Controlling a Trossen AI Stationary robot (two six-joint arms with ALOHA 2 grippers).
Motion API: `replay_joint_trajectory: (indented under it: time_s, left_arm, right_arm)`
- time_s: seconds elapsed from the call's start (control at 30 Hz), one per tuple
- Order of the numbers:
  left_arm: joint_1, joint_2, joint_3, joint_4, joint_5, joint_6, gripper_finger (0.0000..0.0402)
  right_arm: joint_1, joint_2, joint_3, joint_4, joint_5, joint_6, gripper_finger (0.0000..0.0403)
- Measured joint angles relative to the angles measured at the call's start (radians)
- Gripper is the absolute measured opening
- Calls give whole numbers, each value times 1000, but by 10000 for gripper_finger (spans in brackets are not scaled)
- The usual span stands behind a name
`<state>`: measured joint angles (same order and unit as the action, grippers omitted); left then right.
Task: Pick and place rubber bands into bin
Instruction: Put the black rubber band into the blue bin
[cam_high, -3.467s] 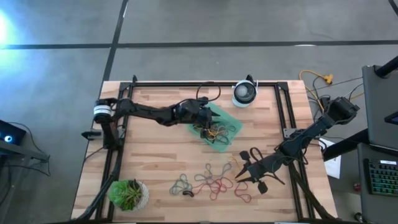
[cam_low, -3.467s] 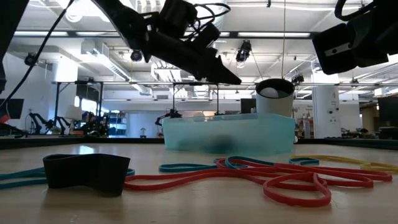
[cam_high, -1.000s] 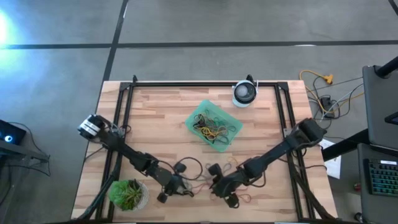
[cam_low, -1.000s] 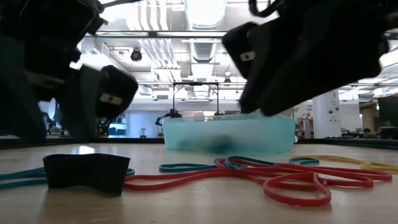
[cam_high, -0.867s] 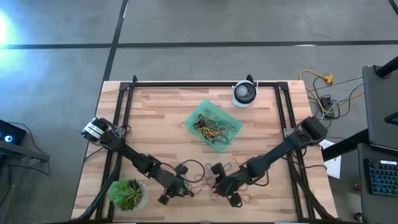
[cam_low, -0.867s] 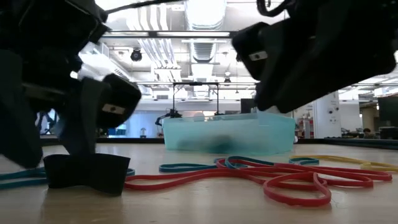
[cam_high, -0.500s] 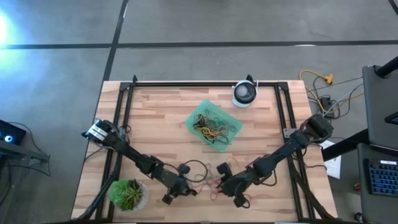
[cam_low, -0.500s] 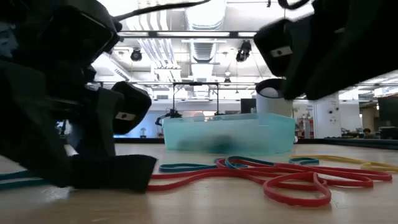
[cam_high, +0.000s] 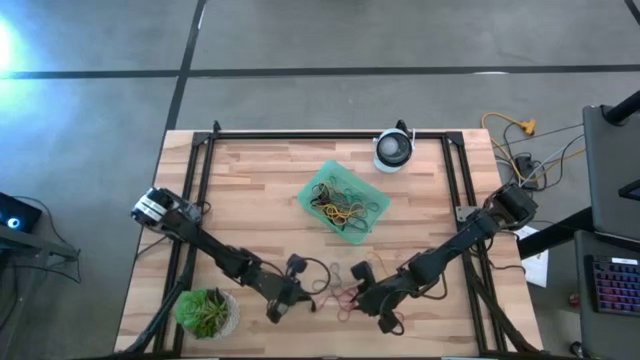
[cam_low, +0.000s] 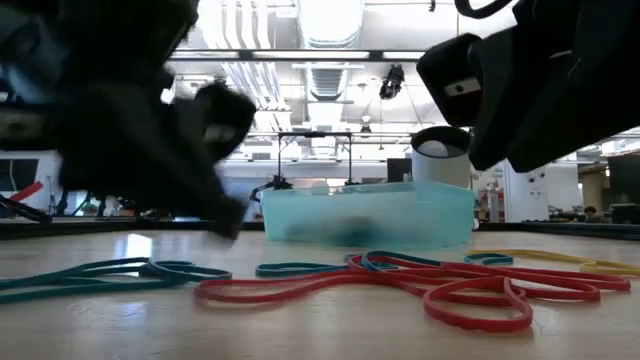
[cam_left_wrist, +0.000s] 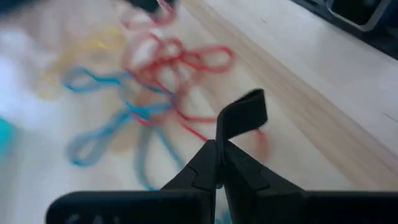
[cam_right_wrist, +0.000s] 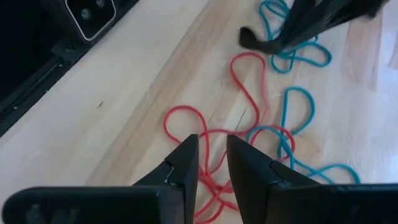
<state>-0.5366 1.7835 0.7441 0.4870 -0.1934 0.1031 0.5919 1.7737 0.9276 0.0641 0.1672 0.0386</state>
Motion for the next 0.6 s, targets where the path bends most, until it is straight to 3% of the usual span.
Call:
replay_joint_trajectory:
  time_s: [0.3,0.43,0.6]
  left_arm:
    - [59,-122,-1,-9,-223,173,1]
    - [166,-155,-2,-23,-293,217,1]
    - [332,-192,-2,-25,-281,244,1]
  right_arm:
    - [0,0,0,-62,6,70,77]
    - [2,0,0,-66,14,86,77]
    - [2,0,0,-77,16,92,77]
